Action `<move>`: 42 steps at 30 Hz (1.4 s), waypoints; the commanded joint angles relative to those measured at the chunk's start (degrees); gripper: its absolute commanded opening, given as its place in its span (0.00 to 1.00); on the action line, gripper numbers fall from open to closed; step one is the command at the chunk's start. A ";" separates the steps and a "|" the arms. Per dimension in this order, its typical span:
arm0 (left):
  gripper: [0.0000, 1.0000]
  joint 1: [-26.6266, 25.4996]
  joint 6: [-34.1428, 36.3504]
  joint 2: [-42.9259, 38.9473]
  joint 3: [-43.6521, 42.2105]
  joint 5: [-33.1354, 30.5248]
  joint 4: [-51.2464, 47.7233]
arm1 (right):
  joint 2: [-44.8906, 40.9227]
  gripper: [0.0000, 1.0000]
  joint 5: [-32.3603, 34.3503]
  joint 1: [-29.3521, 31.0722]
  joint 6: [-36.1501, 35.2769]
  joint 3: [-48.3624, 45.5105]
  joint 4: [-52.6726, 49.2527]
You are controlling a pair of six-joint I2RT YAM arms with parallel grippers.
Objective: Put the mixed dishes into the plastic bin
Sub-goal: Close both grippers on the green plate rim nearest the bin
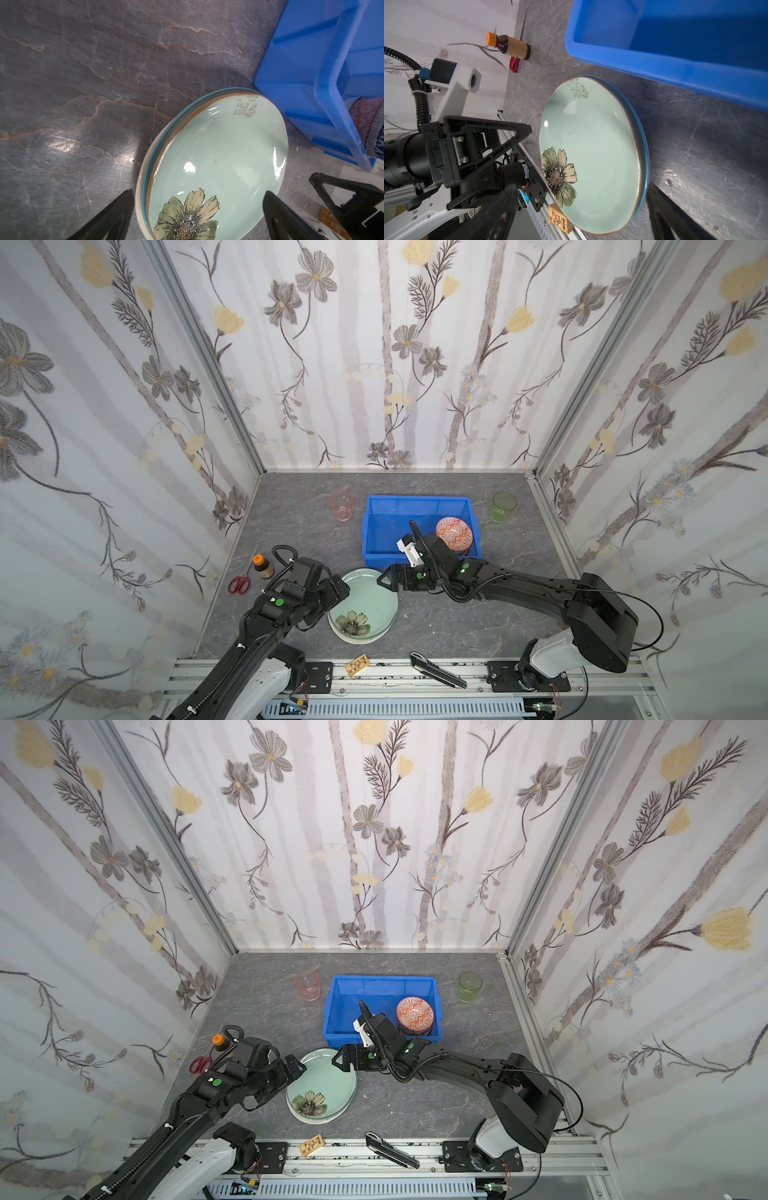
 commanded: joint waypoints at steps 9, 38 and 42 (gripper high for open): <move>0.95 0.02 -7.29 -4.52 -4.67 -0.23 5.99 | 3.33 0.95 -0.11 -0.13 -0.45 1.26 -0.70; 0.95 0.02 -5.19 0.29 -5.28 5.04 10.57 | 8.12 0.93 -1.81 1.49 1.74 2.76 2.89; 0.95 0.03 -4.79 0.56 -5.36 5.43 11.17 | 7.69 0.92 -0.86 1.54 1.69 2.67 1.97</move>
